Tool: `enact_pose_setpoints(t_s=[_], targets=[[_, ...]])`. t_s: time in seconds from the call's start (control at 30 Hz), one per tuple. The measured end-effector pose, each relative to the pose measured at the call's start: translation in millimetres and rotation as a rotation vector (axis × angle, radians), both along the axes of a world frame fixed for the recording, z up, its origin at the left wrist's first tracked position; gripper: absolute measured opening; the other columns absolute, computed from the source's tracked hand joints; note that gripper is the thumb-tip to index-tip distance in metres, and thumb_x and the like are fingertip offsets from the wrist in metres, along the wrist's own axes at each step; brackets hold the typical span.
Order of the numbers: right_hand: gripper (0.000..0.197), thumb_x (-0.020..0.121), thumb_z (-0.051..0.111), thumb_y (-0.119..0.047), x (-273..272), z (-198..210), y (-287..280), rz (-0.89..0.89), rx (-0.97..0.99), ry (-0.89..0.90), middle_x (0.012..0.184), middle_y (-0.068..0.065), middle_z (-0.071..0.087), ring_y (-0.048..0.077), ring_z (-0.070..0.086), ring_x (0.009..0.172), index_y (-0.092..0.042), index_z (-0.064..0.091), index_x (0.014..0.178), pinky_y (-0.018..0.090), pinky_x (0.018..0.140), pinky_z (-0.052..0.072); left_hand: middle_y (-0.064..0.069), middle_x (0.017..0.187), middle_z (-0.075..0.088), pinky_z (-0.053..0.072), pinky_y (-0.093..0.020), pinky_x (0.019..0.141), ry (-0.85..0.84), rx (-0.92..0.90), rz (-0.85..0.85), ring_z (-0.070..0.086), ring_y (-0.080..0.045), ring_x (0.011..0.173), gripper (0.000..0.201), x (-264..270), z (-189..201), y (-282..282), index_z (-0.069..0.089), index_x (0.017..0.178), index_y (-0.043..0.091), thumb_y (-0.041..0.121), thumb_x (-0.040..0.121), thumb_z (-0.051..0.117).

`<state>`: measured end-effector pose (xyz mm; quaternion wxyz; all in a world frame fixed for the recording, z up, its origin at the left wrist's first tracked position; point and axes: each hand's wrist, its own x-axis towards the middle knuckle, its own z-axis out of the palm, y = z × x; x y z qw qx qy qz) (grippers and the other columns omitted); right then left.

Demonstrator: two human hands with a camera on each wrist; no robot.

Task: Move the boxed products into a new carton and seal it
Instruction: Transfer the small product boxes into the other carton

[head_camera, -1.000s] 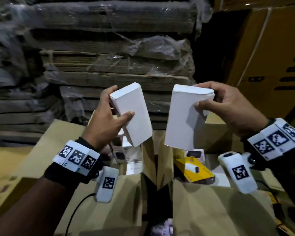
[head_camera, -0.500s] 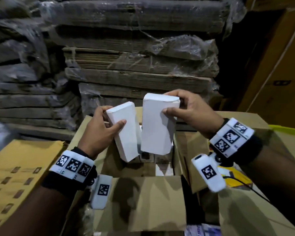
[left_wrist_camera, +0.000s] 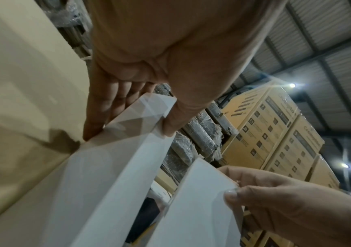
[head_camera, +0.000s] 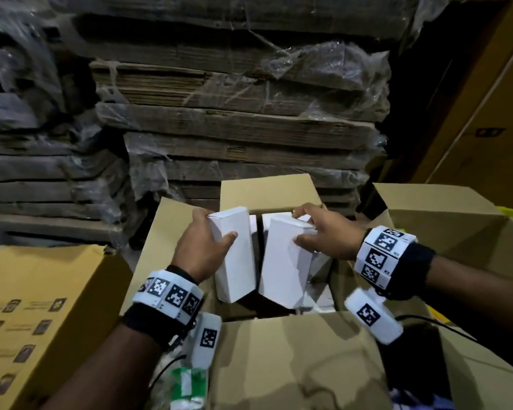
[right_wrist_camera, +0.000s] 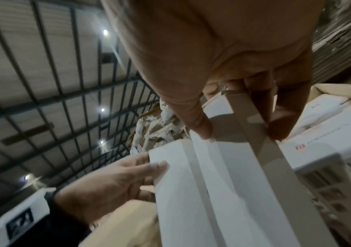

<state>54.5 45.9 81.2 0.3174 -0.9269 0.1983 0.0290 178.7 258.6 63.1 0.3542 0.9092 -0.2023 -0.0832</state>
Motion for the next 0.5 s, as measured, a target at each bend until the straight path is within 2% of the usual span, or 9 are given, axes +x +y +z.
enact_pose_setpoints(t_s=[0.13, 0.23, 0.43, 0.5], targets=[[0.046, 0.089, 0.061, -0.030, 13.7, -11.0, 10.4, 0.105, -0.200, 0.134, 0.120, 0.004, 0.056, 0.023, 0.054, 0.105, -0.025, 0.041, 0.130, 0.029, 0.078, 0.042, -0.011, 0.133, 0.057, 0.053, -0.045, 0.091, -0.034, 0.010, -0.019, 0.060, -0.031, 0.112, 0.061, 7.9, -7.6, 1.3, 0.034, 0.134, 0.016, 0.037, 0.089, 0.069], [0.048, 0.088, 0.061, -0.029, 25.2, -18.9, 12.8, 0.140, -0.207, 0.208, 0.128, 0.006, 0.052, 0.025, 0.052, 0.111, -0.025, 0.041, 0.132, 0.031, 0.087, 0.043, -0.011, 0.134, 0.055, 0.052, -0.044, 0.092, -0.041, 0.012, -0.039, 0.059, -0.030, 0.113, 0.061, 13.6, -11.1, -0.6, 0.035, 0.134, 0.016, 0.039, 0.089, 0.068], [0.049, 0.086, 0.063, -0.031, 41.2, -24.7, 10.0, 0.128, -0.215, 0.254, 0.124, 0.006, 0.056, 0.024, 0.054, 0.107, -0.024, 0.041, 0.130, 0.031, 0.085, 0.044, -0.009, 0.132, 0.055, 0.052, -0.042, 0.091, -0.062, 0.031, -0.060, 0.058, -0.029, 0.113, 0.061, 16.6, -16.0, -4.6, 0.036, 0.133, 0.018, 0.039, 0.087, 0.070], [0.058, 0.085, 0.064, -0.032, 40.5, -20.1, 6.3, 0.106, -0.183, 0.237, 0.122, 0.007, 0.056, 0.025, 0.053, 0.106, -0.027, 0.036, 0.136, 0.033, 0.086, 0.046, -0.010, 0.130, 0.056, 0.052, -0.042, 0.090, -0.073, -0.004, -0.035, 0.058, -0.029, 0.113, 0.061, 18.5, -16.3, -1.8, 0.037, 0.130, 0.017, 0.039, 0.085, 0.072]])
